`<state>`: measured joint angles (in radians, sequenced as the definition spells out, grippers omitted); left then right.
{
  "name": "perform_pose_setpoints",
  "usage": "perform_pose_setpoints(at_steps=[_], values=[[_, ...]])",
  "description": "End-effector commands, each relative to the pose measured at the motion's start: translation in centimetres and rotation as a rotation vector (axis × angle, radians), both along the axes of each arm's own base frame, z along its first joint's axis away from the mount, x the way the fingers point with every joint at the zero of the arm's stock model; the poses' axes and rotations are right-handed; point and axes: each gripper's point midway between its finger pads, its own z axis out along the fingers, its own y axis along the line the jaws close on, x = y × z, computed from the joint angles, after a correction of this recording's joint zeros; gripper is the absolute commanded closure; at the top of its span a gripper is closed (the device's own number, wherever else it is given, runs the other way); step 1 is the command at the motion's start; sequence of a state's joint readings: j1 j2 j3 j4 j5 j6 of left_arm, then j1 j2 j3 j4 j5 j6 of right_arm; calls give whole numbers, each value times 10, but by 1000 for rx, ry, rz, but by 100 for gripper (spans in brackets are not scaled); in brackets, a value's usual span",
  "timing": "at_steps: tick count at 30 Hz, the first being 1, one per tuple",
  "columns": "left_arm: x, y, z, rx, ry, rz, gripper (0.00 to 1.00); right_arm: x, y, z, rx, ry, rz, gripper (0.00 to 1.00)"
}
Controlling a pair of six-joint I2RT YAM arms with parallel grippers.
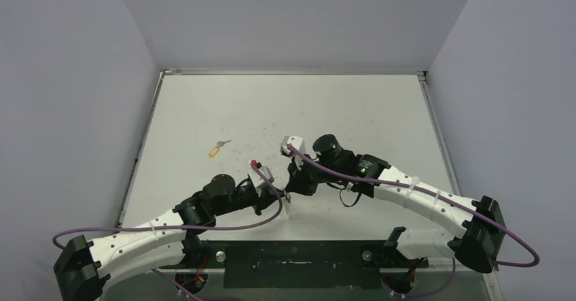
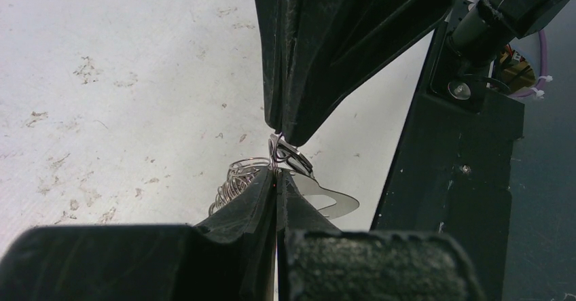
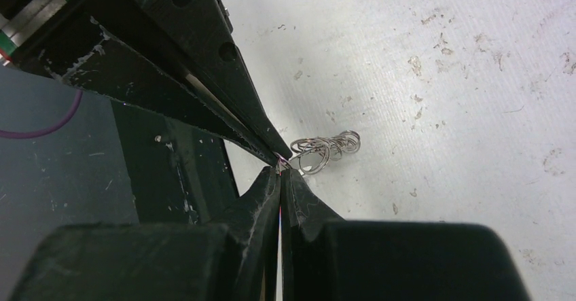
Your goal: Put the keys on the keyring
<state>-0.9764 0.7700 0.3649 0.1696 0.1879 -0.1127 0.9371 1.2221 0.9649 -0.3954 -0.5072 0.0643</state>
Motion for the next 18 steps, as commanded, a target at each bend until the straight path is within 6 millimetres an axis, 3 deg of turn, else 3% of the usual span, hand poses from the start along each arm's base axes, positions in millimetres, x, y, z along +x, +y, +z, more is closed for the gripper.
perform_pose_setpoints(at_steps=[1,18], values=[[0,-8,23,-79,-38,-21,100,15,12,25,61,-75,-33,100],[-2,-8,27,-87,-48,-29,100,27,1,-4,-24,-71,-106,100]])
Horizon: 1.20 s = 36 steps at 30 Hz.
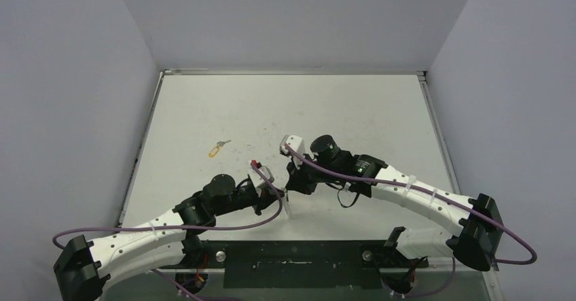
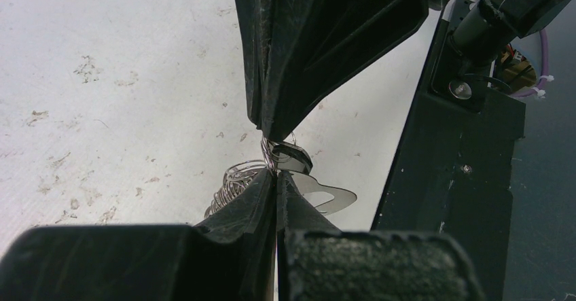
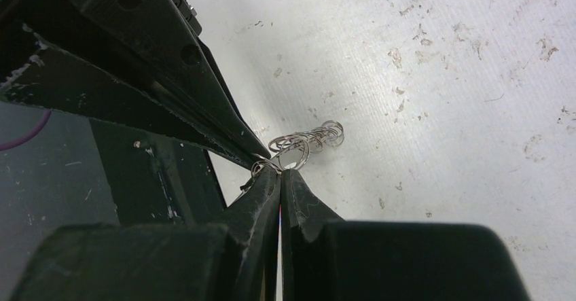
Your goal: Put the keys on the keyring
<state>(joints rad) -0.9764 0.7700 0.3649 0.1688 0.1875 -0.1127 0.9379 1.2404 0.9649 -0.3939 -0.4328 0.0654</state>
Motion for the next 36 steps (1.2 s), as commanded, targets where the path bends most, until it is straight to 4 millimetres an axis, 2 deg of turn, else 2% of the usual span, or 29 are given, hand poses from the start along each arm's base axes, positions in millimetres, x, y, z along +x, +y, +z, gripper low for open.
perform_pose_setpoints(at_steps=[1,8,26,36], values=[[-2,-8,28,-90,-50,-30,100,15,3,3,13,-43,-49,100],[-1,-9,28,-90,-53,-31,100,17,-1,-1,11,-43,-66,100],[1,-8,32,-107,-62,-14,100,16,-10,6,4,-131,-48,100],[0,-7,36,-128,-76,-17,100,14,-8,-3,-3,-122,-47,100]])
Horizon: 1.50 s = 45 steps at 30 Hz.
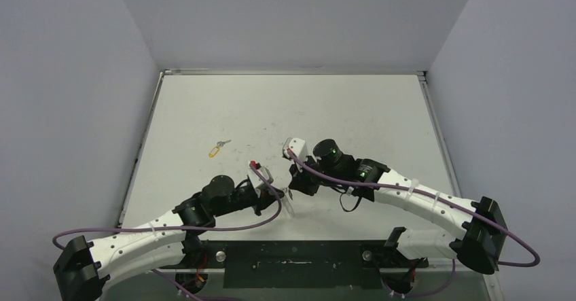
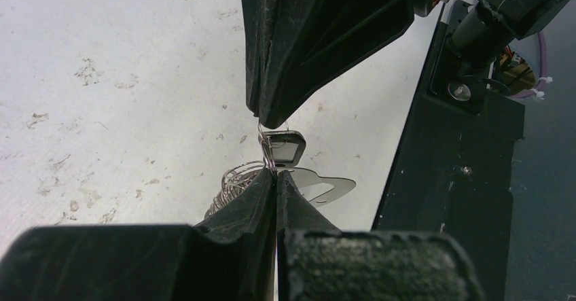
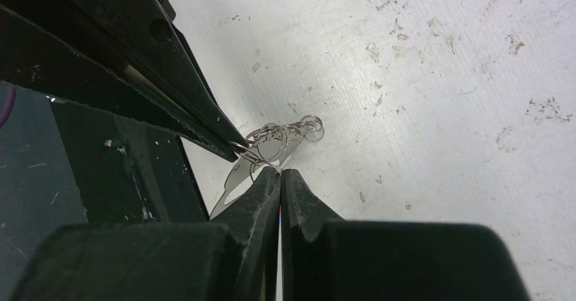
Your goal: Put the keys on the keyring
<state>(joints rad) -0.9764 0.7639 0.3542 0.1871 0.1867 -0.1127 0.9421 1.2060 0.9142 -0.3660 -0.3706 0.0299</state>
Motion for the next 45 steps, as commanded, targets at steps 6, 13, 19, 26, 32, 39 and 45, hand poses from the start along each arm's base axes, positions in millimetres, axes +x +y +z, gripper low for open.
perform_pose_setpoints(at_steps=[6,13,19,26,32,39,45], values=[[-1,-6,36,-132,-78,-21,100,8,-1,0,10,-57,-24,100],[-2,-7,37,-141,-83,-27,100,7,-1,-1,17,-57,-21,100],[-3,-7,36,-139,-89,-35,100,9,-4,5,37,-78,-44,65],[-7,-5,32,-121,-110,-57,100,9,-13,39,150,-172,-80,9],[-15,-3,31,-104,-175,-118,100,-3,-8,62,261,-257,24,0],[-28,-1,31,-100,-261,-206,100,-21,-6,54,284,-349,196,0],[-38,-2,30,-101,-292,-275,100,-48,4,51,385,-437,415,7]])
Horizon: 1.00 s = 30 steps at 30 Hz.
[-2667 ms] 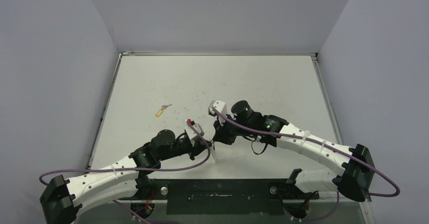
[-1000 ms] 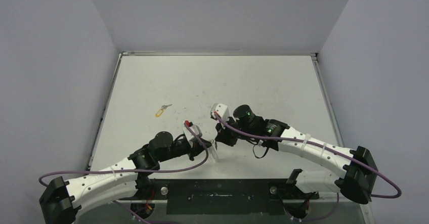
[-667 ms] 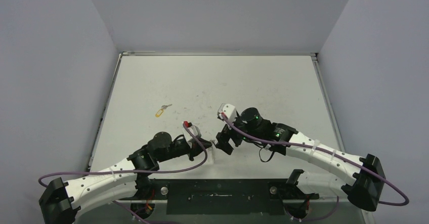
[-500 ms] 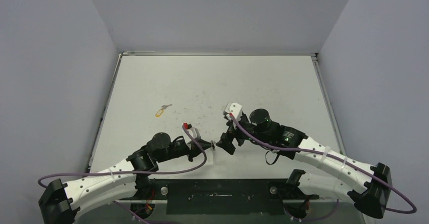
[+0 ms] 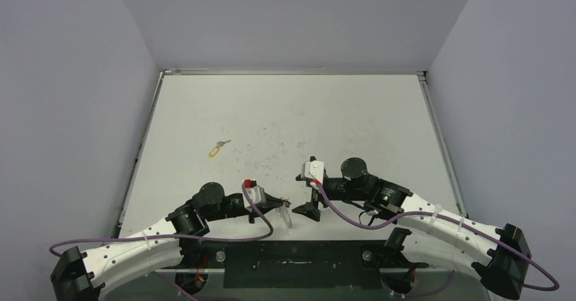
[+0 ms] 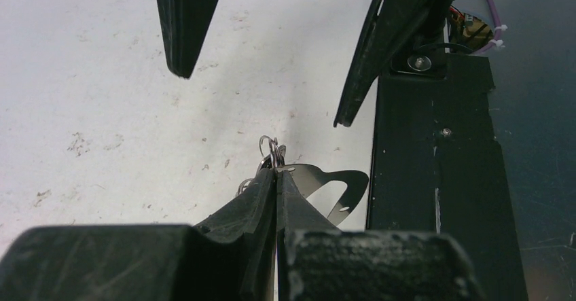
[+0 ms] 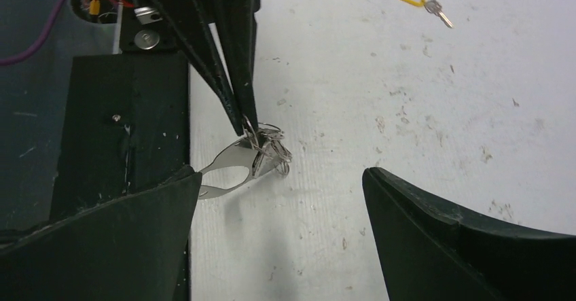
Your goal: Put the keys on the keyring
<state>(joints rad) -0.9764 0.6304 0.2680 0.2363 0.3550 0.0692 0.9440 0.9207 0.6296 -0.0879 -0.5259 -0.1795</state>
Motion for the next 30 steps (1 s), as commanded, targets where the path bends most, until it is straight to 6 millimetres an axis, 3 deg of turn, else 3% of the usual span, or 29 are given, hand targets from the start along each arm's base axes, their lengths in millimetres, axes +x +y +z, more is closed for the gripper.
perform_pose_setpoints(at_steps=[1,6,12,14,22,26,29,30], values=[[-12,-6,22,-63,-90,-94,100,-20,16,32,161,-172,208,11],[-15,-8,25,-77,-102,-121,100,-26,21,30,182,-206,273,32],[-17,-10,30,-97,-117,-136,100,-27,26,21,172,-190,301,68],[-18,-10,31,-102,-121,-142,100,-27,28,18,166,-181,308,71],[-19,-10,35,-112,-134,-146,100,-28,26,6,132,-179,318,69],[-19,-10,36,-118,-139,-150,100,-26,25,1,113,-181,312,84],[-19,-11,36,-120,-140,-150,100,-25,24,1,107,-179,309,100],[-19,-11,36,-120,-141,-150,100,-25,24,0,103,-178,308,100]])
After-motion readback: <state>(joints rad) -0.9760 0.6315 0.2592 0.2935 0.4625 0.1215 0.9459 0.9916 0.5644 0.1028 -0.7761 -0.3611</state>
